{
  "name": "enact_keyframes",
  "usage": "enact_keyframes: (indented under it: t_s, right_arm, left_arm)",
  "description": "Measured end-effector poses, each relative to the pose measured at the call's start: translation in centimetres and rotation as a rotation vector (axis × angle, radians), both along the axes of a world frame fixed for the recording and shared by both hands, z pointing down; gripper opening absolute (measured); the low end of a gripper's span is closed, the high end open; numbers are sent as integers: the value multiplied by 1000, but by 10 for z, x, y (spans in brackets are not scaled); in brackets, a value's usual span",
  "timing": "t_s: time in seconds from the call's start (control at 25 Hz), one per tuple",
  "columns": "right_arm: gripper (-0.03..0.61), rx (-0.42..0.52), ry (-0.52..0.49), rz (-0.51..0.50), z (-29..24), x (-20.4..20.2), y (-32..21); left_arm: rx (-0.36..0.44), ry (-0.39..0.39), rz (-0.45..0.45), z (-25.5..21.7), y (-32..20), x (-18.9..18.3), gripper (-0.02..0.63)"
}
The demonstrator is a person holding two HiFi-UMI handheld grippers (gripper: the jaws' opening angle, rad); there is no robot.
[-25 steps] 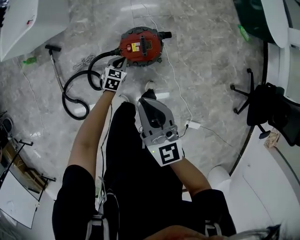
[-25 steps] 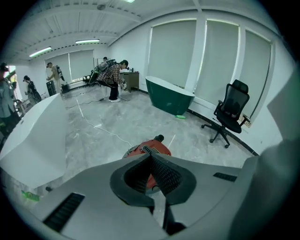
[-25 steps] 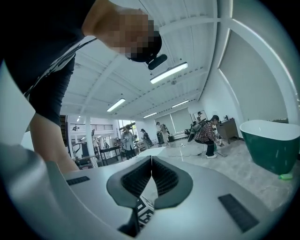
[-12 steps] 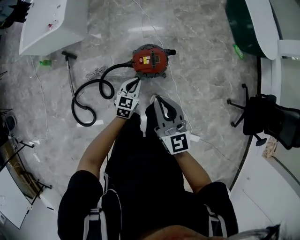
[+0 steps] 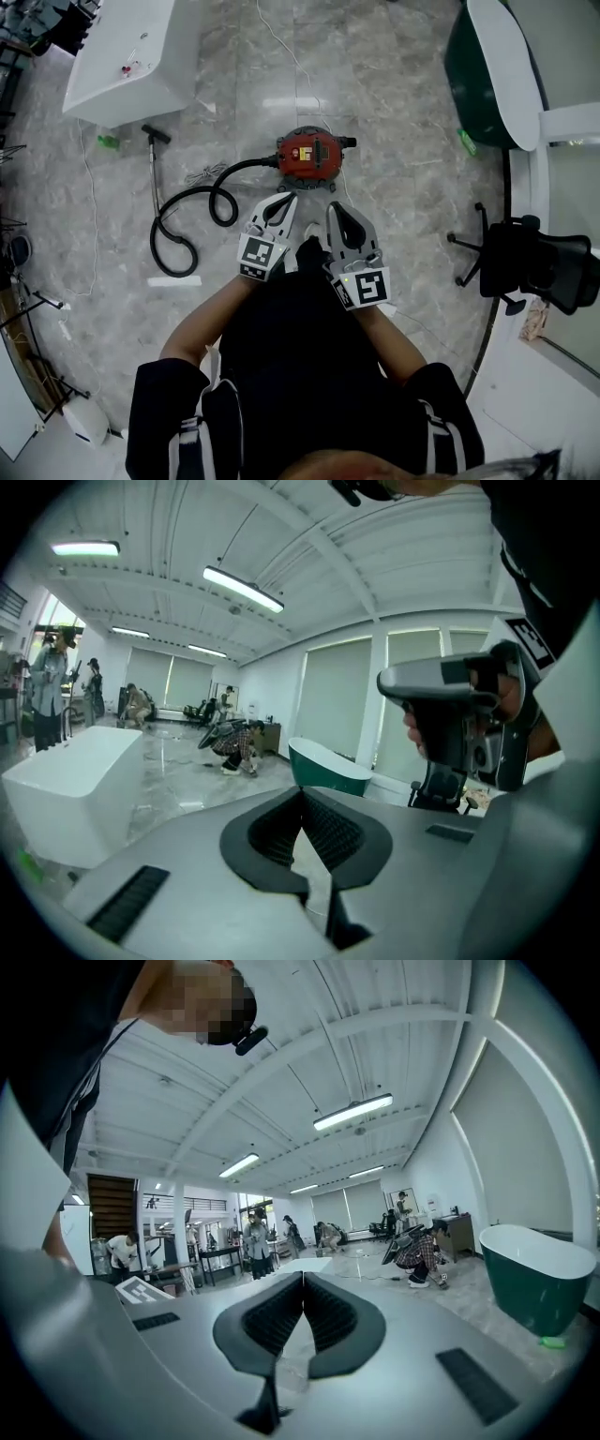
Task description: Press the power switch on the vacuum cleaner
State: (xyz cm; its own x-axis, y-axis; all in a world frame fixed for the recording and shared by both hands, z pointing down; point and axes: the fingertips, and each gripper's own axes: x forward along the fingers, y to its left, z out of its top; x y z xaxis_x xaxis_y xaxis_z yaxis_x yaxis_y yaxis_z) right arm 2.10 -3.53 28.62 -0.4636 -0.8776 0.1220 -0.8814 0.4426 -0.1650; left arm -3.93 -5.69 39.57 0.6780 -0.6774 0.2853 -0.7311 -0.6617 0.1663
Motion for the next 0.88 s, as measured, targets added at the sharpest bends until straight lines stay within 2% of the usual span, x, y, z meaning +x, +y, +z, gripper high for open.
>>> enact_keyframes:
  t_s: [0.12, 0.2, 0.32, 0.56, 0.68, 0.88]
  right_arm:
    - [17, 14, 18, -31, -8, -16, -2]
    - [18, 31, 22, -50, -16, -26, -3]
    - [18, 63, 20, -79, -30, -41, -6]
    - [18, 76, -1, -120, -38, -58, -8]
    - [17, 88, 8, -122, -40, -62, -7]
    - [17, 97, 34, -119, -42, -63, -8]
  left_arm:
    - [50, 51, -89, -36, -4, -17, 18]
    - [114, 89, -157, -67, -7, -28, 18]
    - [170, 139, -218, -99, -6, -41, 18]
    - [237, 159, -266, -122, -1, -56, 18]
    - [214, 172, -281, -124, 1, -57, 18]
    - [228, 182, -272, -124, 5, -55, 18]
